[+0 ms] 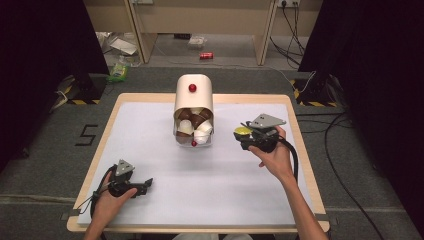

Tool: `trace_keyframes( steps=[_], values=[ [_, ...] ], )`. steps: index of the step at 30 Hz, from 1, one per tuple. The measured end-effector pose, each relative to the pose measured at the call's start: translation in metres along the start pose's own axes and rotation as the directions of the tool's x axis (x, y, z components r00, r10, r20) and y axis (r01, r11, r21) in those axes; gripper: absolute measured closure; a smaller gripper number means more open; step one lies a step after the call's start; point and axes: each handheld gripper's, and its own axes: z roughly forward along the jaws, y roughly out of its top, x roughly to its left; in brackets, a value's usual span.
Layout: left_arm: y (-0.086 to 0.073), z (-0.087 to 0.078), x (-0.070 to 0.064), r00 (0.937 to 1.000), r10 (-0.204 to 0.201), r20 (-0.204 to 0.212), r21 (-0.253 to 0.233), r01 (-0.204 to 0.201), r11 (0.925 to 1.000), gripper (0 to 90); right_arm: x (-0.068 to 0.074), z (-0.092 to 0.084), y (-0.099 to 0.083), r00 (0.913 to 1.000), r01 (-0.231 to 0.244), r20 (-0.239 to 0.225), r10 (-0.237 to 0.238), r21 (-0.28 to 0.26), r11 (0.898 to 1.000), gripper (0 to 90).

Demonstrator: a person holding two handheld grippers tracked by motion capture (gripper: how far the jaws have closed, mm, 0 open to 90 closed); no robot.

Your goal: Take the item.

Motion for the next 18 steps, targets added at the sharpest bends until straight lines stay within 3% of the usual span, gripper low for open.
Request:
trace_keyframes(
  steps=[9,18],
  values=[
    [0.0,0.0,0.0,1.0,0.001,0.0,0.001,-0.001,1.0,10.0,-0.006,0.008,-0.028,0.9997,-0.023,0.006,0.023,0.027,0.999,40.6],
    [0.0,0.0,0.0,1.0,0.002,0.0,0.0,-0.002,1.0,10.1,-0.01,0.011,-0.041,0.999,-0.043,0.016,0.042,0.052,0.998,40.6]
  ],
)
